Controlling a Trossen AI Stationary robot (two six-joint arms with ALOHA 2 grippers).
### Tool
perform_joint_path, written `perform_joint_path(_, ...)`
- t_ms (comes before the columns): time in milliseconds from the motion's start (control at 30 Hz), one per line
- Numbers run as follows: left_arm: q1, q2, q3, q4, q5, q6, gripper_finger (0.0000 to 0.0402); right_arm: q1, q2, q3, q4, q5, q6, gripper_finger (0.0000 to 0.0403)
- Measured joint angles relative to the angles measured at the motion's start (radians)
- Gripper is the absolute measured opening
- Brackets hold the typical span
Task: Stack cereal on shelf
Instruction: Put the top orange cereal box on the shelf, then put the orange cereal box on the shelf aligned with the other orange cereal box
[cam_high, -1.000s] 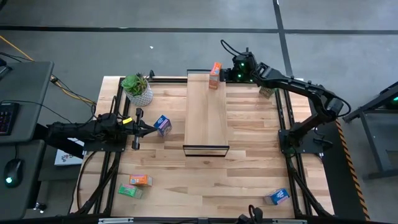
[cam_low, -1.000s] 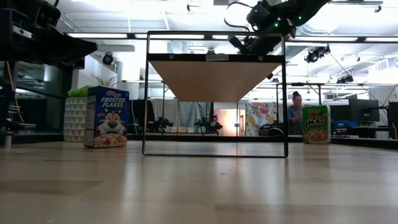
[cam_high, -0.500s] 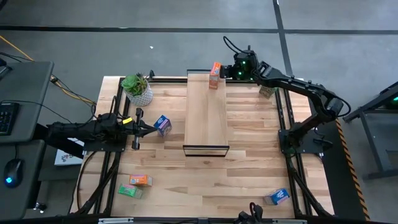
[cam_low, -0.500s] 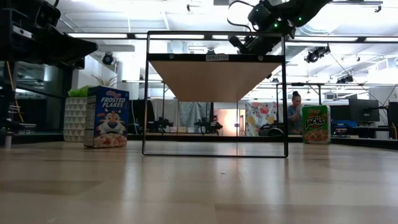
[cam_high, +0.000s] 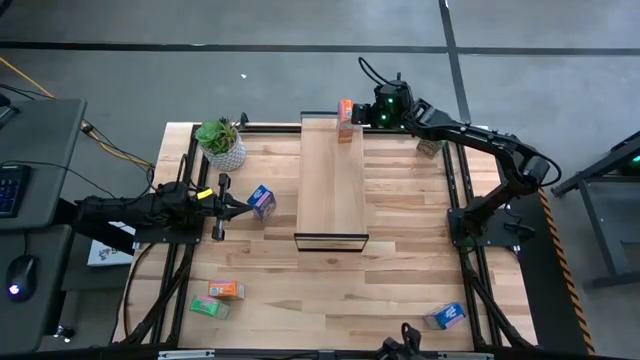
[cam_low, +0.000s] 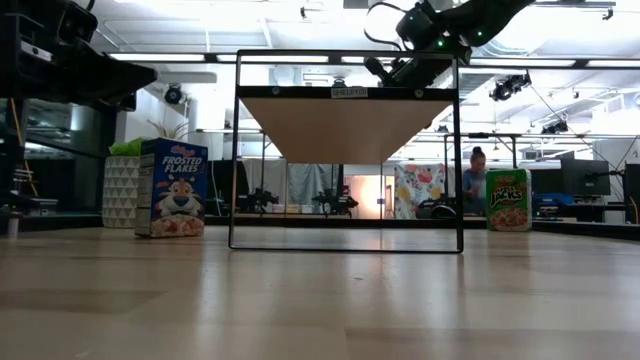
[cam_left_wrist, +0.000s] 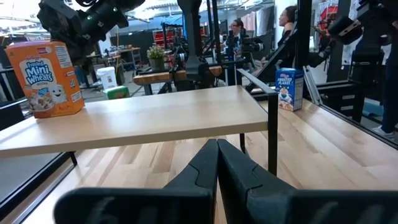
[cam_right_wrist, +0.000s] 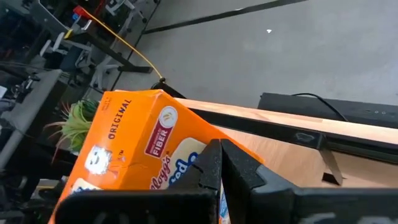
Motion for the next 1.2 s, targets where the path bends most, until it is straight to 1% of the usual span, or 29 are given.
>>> perform_joint_path(133, 0.000, 0.000, 0.000, 0.000, 0.000, -0.017, 0.0001, -0.027, -0.021, 0.000, -0.004, -0.008, -0.018, 0.0000)
perform_joint_path(233, 0.000, 0.000, 0.000, 0.047, -0.002, -0.189, 0.0001, -0.055, -0.058, 0.000, -0.033, -0.033, -0.049, 0.0000)
perform_joint_path(300, 0.000, 0.000, 0.000, 0.139, -0.012, -0.323, 0.0001, -0.067, -0.092, 0.000, -0.052, -0.051, -0.068, 0.0000)
perform_joint_path(400, 0.000, 0.000, 0.000, 0.324, -0.015, -0.504, 0.0001, -0.075, -0.145, 0.000, -0.075, -0.082, -0.079, 0.0000)
perform_joint_path(467, 0.001, 0.001, 0.000, 0.465, -0.062, -0.552, 0.0001, -0.075, -0.176, 0.000, -0.080, -0.101, -0.089, 0.0000)
perform_joint_path(533, 0.001, 0.012, 0.004, 0.555, -0.144, -0.635, 0.0002, -0.069, -0.203, 0.000, -0.087, -0.110, -0.098, 0.0000)
perform_joint_path(567, 0.002, 0.016, 0.016, 0.559, -0.171, -0.679, 0.0005, -0.065, -0.215, 0.000, -0.087, -0.110, -0.100, 0.0000)
perform_joint_path(633, 0.002, 0.040, 0.065, 0.534, -0.179, -0.728, 0.0019, -0.060, -0.236, 0.000, -0.091, -0.110, -0.101, 0.0000)
perform_joint_path(700, 0.002, 0.089, 0.129, 0.499, -0.161, -0.747, 0.0041, -0.054, -0.253, 0.000, -0.091, -0.112, -0.104, 0.0000)
perform_joint_path(800, 0.002, 0.200, 0.262, 0.436, -0.104, -0.726, 0.0091, -0.054, -0.271, 0.000, -0.092, -0.121, -0.104, 0.0000)
perform_joint_path(900, 0.002, 0.331, 0.410, 0.357, -0.028, -0.652, 0.0150, -0.055, -0.281, 0.000, -0.102, -0.147, -0.104, 0.0000)
perform_joint_path(1000, 0.002, 0.455, 0.525, 0.318, 0.030, -0.571, 0.0206, -0.053, -0.288, 0.000, -0.116, -0.150, -0.104, 0.0000)
perform_joint_path(1067, 0.002, 0.522, 0.581, 0.336, 0.037, -0.495, 0.0234, -0.050, -0.287, 0.000, -0.130, -0.149, -0.096, 0.0000)
perform_joint_path(1133, 0.002, 0.584, 0.619, 0.377, 0.012, -0.405, 0.0250, -0.050, -0.287, 0.000, -0.131, -0.149, -0.096, 0.0000)
perform_joint_path(1200, 0.002, 0.633, 0.656, 0.390, 0.002, -0.435, 0.0255, -0.050, -0.287, 0.000, -0.131, -0.151, -0.096, 0.0000)
